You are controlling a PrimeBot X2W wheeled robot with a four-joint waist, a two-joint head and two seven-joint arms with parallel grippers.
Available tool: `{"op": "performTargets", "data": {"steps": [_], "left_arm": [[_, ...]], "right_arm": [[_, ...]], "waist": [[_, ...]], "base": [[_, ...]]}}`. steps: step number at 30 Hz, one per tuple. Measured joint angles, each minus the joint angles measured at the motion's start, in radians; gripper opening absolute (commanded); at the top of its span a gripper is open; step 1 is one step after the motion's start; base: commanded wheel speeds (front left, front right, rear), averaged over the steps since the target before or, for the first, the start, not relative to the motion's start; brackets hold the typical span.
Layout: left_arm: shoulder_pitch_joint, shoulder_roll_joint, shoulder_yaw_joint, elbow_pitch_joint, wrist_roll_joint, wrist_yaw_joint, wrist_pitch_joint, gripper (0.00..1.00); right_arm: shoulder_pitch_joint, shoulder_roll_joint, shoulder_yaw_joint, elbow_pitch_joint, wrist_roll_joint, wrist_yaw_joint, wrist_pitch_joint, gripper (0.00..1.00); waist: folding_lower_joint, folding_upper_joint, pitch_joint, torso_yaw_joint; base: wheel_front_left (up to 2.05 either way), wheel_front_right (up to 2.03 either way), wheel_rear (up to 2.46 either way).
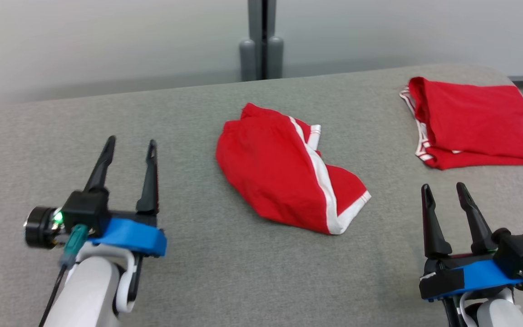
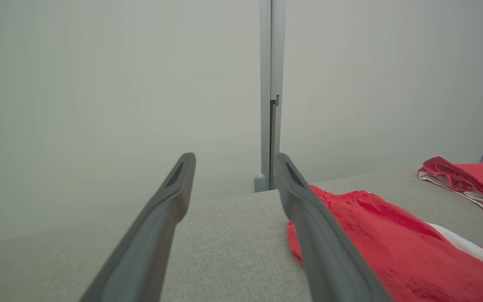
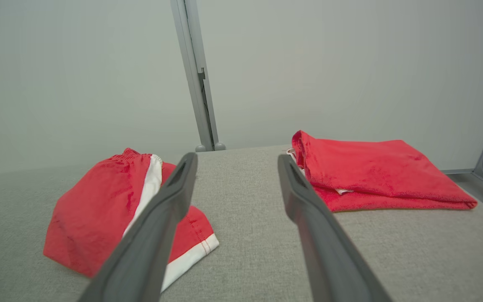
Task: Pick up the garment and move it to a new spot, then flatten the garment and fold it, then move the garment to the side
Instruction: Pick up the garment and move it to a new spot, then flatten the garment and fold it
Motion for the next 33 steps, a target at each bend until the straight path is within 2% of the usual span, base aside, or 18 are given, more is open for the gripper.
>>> {"op": "performTargets", "data": {"steps": [7,12,15,22,33], "left_arm": [[0.146,0.013,0.079,-0.084,0.021,0.042,-0.001,1.0],[0.237,0.02,0.143,-0.117,0.024,0.045,-0.001,1.0],[0.279,0.021,0.168,-0.128,0.025,0.041,-0.001,1.0],[0.327,0.014,0.203,-0.115,0.035,-0.002,-0.001,1.0],[0.343,-0.022,0.238,-0.114,0.076,-0.021,-0.001,1.0]], "right_arm": [[0.021,0.0,-0.009,0.01,-0.017,0.0,0.0,1.0],[0.041,0.0,-0.017,0.018,-0.02,0.0,0.0,1.0],[0.054,0.0,-0.022,0.023,-0.022,0.0,0.0,1.0],[0.077,0.0,-0.025,0.035,-0.022,0.0,0.0,1.0],[0.089,0.0,-0.022,0.049,-0.022,0.0,0.0,1.0]], "waist": [[0.0,0.0,-0.03,0.07],[0.0,-0.0001,-0.05,0.105],[0.0,0.0,-0.062,0.12],[0.0001,0.0,-0.071,0.135],[0.0001,-0.0001,-0.06,0.129]], "base": [[0.0,0.0,0.0],[0.0,0.0,0.0],[0.0,0.0,0.0],[0.0,0.0,0.0],[0.0,0.0,0.0]]}}
